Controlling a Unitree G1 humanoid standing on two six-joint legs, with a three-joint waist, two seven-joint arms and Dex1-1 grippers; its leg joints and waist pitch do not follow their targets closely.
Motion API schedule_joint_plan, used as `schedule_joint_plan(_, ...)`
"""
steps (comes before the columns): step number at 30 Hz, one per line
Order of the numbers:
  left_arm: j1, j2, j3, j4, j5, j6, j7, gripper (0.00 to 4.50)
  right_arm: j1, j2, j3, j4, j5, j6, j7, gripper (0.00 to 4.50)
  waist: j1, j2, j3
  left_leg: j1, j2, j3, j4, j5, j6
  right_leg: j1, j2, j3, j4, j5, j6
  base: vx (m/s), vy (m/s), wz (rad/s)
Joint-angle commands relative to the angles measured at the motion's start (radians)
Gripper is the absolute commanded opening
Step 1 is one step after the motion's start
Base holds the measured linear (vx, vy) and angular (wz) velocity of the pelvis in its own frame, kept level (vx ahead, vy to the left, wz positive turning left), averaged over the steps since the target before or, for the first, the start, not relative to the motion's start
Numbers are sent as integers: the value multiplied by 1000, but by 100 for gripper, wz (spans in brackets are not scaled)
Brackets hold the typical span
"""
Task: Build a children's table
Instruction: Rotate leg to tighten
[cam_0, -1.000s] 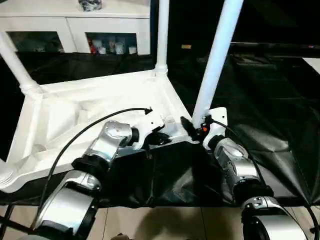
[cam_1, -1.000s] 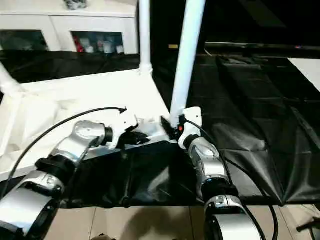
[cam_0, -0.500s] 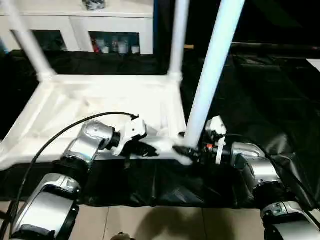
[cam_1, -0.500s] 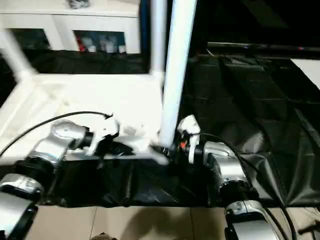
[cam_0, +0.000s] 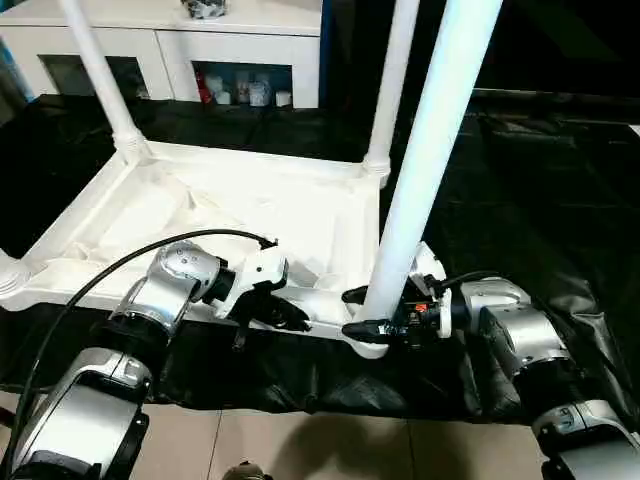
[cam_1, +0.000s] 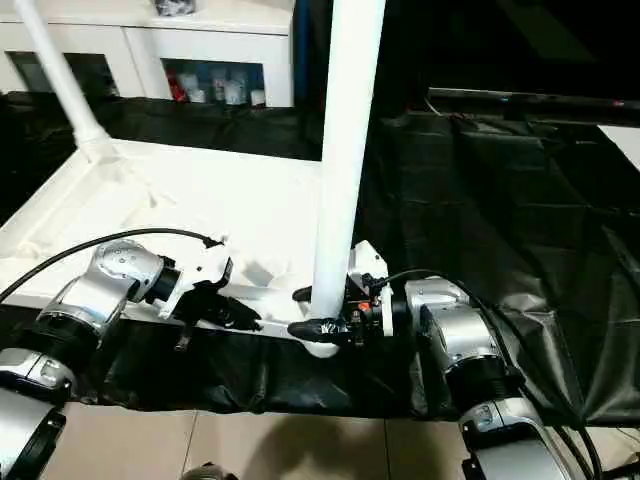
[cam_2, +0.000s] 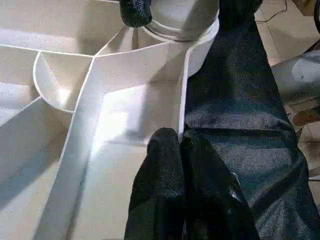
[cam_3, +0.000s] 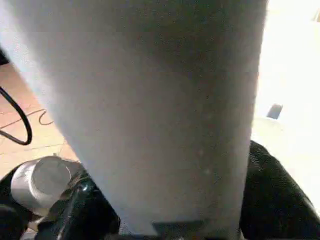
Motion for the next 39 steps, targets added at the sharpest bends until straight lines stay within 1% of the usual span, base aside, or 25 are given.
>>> schedule_joint_plan(1,-11,-17,9,-15,-4,14,57,0,38,23,118,-31,-32,19,70,243,-2,-11,-66,3,46,-11,-63,-157,61,54,-79,66,-72,-284,-162,0,0,0)
schedule_joint_plan(5,-11,-23,12,-10,-4,16,70,0,50,31,110,-41,-22,34,50,231,-1,-12,-67,1,45,-11,-62,-147,64,56,-78,66,-71,-270,-160,0,0,0)
schedule_joint_plan(6,-11,-28,17,-8,-5,26,87,0,58,40,97,-48,-12,44,32,228,0,-8,-67,2,45,-11,-62,-149,63,56,-79,66,-72,-273,-161,0,0,0)
schedule_joint_plan(7,-11,-28,17,-8,-5,26,87,0,58,40,97,-48,-12,44,32,226,-1,-10,-67,1,45,-11,-62,-154,62,56,-78,65,-73,-278,-159,0,0,0)
schedule_joint_plan(8,-14,-33,21,-5,-4,31,103,0,63,47,85,-51,-4,50,16,224,0,-7,-67,2,45,-12,-63,-158,60,56,-78,65,-73,-284,-159,0,0,0)
schedule_joint_plan(9,-21,-41,26,5,2,40,135,0,69,59,67,-50,1,49,-19,224,0,-7,-66,2,45,-11,-63,-163,59,55,-79,65,-75,-291,-158,0,0,0)
schedule_joint_plan(12,-34,-62,35,21,10,61,202,0,74,86,27,-36,7,36,-99,219,-4,-6,-59,7,44,-14,-68,-211,38,52,-82,63,-90,-397,-130,0,0,0)
schedule_joint_plan(14,-44,-101,44,21,12,96,277,0,66,127,-32,8,-2,15,-258,215,-8,-7,-57,12,43,-18,-70,-238,19,50,-86,62,-100,-477,-107,0,0,0)
schedule_joint_plan(15,-44,-101,44,21,12,96,277,0,66,127,-32,8,-2,15,-258,213,-8,-7,-57,12,43,-18,-70,-238,19,50,-86,62,-100,-477,-107,0,0,0)
schedule_joint_plan(16,-44,-131,44,12,15,114,316,0,51,161,-76,51,-14,-7,-397,212,-12,-6,-58,12,44,-21,-71,-245,9,47,-89,63,-103,-500,-97,0,0,0)
schedule_joint_plan(17,-46,-150,45,11,17,126,342,0,42,178,-97,75,-19,-18,-472,211,-15,-2,-56,12,43,-23,-73,-253,3,47,-88,61,-105,-511,-95,0,0,0)
schedule_joint_plan(18,-46,-150,45,11,17,126,342,0,42,178,-97,75,-19,-18,-472,210,-25,-5,-57,6,42,-26,-75,-263,-4,53,-87,57,-104,-513,-88,0,0,0)
schedule_joint_plan(19,-51,-183,48,11,20,142,388,0,29,206,-129,109,-25,-32,-586,209,-29,-5,-59,9,41,-25,-74,-264,0,50,-86,59,-106,-490,-90,0,0,0)
schedule_joint_plan(20,-54,-202,51,12,20,152,412,0,21,223,-145,128,-28,-38,-645,209,-33,-4,-59,11,43,-24,-74,-265,-1,47,-85,61,-103,-470,-99,0,0,0)
schedule_joint_plan(22,-58,-230,53,13,21,163,445,0,7,247,-166,159,-38,-55,-736,208,-38,-4,-62,10,42,-24,-73,-250,0,49,-85,62,-98,-420,-122,0,0,0)
schedule_joint_plan(23,-61,-249,53,15,24,164,468,0,-7,265,-181,185,-47,-62,-812,208,-42,-2,-64,8,41,-23,-72,-239,2,50,-83,63,-93,-383,-135,0,0,0)
schedule_joint_plan(24,-65,-276,46,18,30,165,500,0,-36,294,-204,237,-64,-80,-935,208,-46,-5,-63,8,39,-20,-71,-235,5,49,-82,63,-93,-366,-141,0,0,0)
schedule_joint_plan(25,-67,-287,42,18,33,162,514,0,-48,310,-215,257,-65,-89,-974,208,-50,-7,-64,7,36,-20,-70,-232,6,51,-80,63,-94,-373,-142,0,0,0)
schedule_joint_plan(27,-68,-294,41,19,37,162,524,0,-55,321,-215,268,-70,-104,-981,208,-51,-6,-65,3,34,-18,-67,-219,21,54,-81,64,-93,-355,-142,0,0,0)
schedule_joint_plan(29,-69,-292,38,21,46,151,528,0,-61,330,-196,273,-93,-150,-968,208,-49,-8,-67,1,35,-17,-67,-198,36,56,-79,64,-89,-322,-143,0,0,0)
schedule_joint_plan(30,-68,-289,37,21,48,147,528,0,-64,332,-191,277,-98,-167,-963,261,-50,-8,-67,0,36,-16,-68,-192,42,57,-78,64,-87,-302,-149,0,0,0)
schedule_joint_plan(31,-65,-282,34,18,47,140,515,0,-67,334,-193,277,-90,-174,-944,274,-50,-8,-66,0,37,-17,-69,-196,46,57,-78,64,-86,-298,-153,0,0,0)
schedule_joint_plan(35,-43,-253,33,-11,36,123,458,0,-75,316,-195,286,-77,-178,-875,294,-54,-8,-64,0,39,-18,-71,-222,50,58,-79,64,-89,-323,-156,0,0,0)
schedule_joint_plan(36,-33,-229,32,-18,35,108,437,0,-82,292,-197,297,-73,-187,-834,309,-54,-11,-65,0,39,-18,-70,-221,51,59,-80,64,-87,-320,-159,0,0,0)
schedule_joint_plan(39,-25,-206,33,-25,27,102,406,0,-87,262,-188,311,-82,-196,-782,326,-55,-10,-67,-2,39,-16,-68,-196,58,60,-79,66,-82,-278,-174,0,0,0)
